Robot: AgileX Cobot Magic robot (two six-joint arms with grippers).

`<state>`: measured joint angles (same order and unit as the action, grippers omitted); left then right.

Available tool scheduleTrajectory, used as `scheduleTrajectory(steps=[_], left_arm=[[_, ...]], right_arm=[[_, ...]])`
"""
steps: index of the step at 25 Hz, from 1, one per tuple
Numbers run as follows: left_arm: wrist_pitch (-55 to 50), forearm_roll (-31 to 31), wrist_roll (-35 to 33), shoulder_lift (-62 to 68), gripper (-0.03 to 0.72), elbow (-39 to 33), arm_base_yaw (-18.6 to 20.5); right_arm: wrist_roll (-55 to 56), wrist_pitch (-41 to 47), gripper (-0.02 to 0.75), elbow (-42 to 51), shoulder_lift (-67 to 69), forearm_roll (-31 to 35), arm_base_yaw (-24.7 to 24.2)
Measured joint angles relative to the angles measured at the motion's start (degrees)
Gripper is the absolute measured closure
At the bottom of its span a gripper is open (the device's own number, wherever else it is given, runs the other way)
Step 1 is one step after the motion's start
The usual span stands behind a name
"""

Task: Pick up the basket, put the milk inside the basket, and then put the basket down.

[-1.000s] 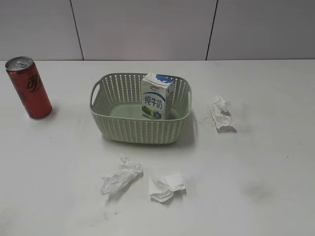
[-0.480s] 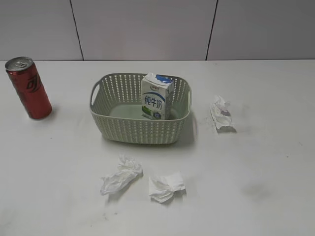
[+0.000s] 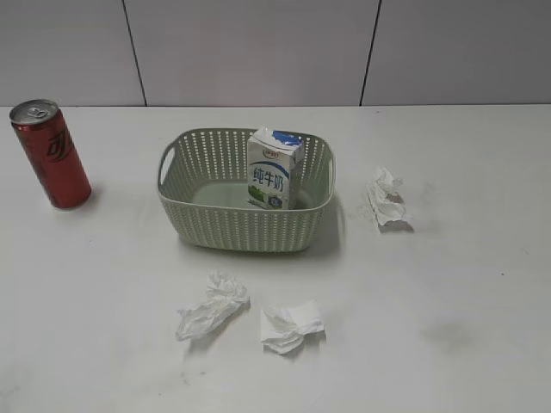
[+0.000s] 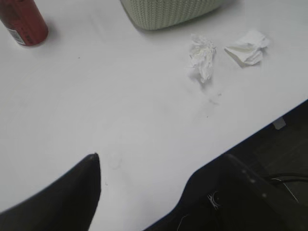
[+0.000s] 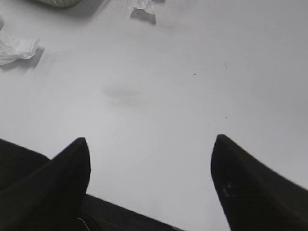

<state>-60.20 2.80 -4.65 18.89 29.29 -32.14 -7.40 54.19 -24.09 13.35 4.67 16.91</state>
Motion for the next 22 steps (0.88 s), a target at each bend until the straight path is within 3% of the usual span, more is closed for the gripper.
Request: scheduleTrajectory(steps=[2, 5, 13, 16, 22], left_arm=[[0.05, 0.12, 0.00, 0.00, 0.113, 0.00, 0.35], [0.05, 0.26, -0.02, -0.14, 0.113, 0.00, 3.89], [0.07, 0.26, -0.02, -6.88, 0.160, 0.00, 21.80], [0.07, 0.26, -0.02, -11.49, 0.183, 0.00, 26.28], [0.07, 0.26, -0.02, -18.73, 0.232, 0.00, 29.60]], right_arm=[[0.00, 0.00, 0.144, 0.00, 0.00, 0.00, 0.00], [0.00, 0.00, 0.146, 0.00, -0.47, 0.10, -0.60], [-0.06, -0.06, 0.146, 0.00, -7.90, 0.12, -9.75], [-0.06, -0.06, 0.146, 0.00, -12.16, 0.17, -12.14], [-0.11, -0.01, 0.146, 0.00, -13.63, 1.07, -12.49]])
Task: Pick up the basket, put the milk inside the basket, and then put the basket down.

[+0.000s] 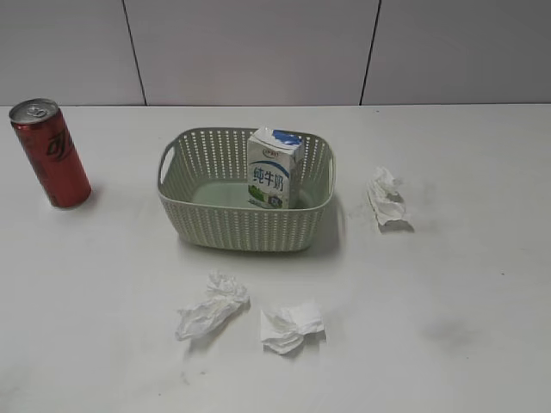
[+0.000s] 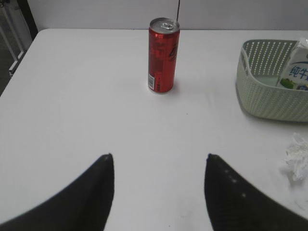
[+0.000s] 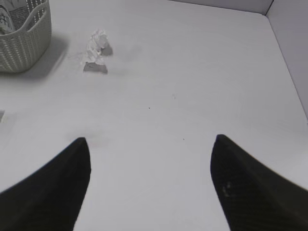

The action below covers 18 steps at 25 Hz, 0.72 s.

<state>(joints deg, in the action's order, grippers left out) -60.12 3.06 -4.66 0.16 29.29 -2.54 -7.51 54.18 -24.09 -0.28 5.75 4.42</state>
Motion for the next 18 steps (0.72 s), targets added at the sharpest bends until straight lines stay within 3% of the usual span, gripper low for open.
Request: scheduleTrajectory(steps=[8, 18], left_arm=[[-0.05, 0.06, 0.00, -0.46, 0.285, -0.11, 0.12], [-0.05, 0.06, -0.05, -0.46, 0.296, -0.11, 0.12]], right_arm=[[0.00, -0.06, 0.146, 0.00, 0.00, 0.50, 0.00], [0.00, -0.06, 0.148, 0.00, 0.00, 0.50, 0.00]])
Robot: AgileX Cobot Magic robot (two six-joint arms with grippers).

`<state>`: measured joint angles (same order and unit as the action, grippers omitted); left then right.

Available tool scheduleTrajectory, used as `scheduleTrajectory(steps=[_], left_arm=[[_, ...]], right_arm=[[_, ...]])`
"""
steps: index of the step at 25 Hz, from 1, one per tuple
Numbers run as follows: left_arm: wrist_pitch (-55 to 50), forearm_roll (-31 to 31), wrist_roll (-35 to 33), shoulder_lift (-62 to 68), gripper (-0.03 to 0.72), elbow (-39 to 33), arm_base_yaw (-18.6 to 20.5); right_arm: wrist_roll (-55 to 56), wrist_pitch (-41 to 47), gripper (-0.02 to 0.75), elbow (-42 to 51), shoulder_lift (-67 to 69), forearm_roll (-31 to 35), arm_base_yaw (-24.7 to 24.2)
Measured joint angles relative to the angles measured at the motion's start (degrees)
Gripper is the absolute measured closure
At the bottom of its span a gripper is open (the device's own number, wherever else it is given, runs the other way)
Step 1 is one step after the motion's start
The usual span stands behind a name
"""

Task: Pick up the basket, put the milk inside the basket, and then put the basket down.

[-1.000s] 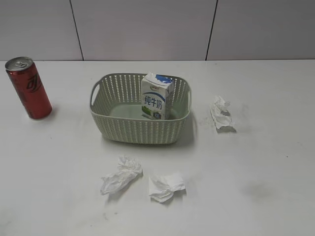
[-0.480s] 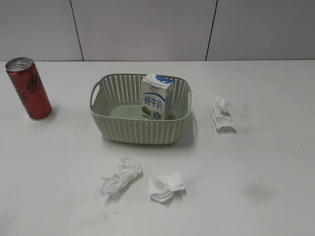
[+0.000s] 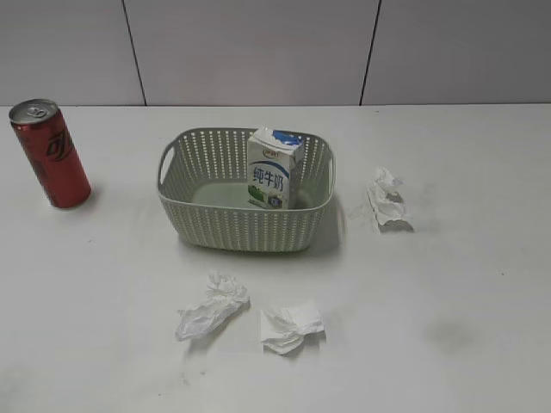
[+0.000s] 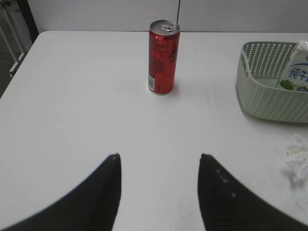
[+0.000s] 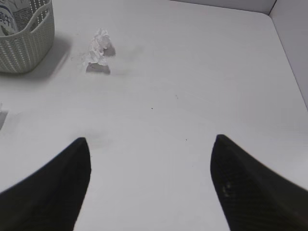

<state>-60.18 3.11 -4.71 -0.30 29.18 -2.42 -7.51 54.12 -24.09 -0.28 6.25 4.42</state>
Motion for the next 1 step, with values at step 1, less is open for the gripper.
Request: scheduleTrajectory(steps=[1], left_arm=[[0.00, 0.00, 0.00, 0.00, 0.300, 0.00, 0.05]], right_arm=[[0.00, 0.00, 0.148, 0.00, 0.00, 0.00, 0.00]])
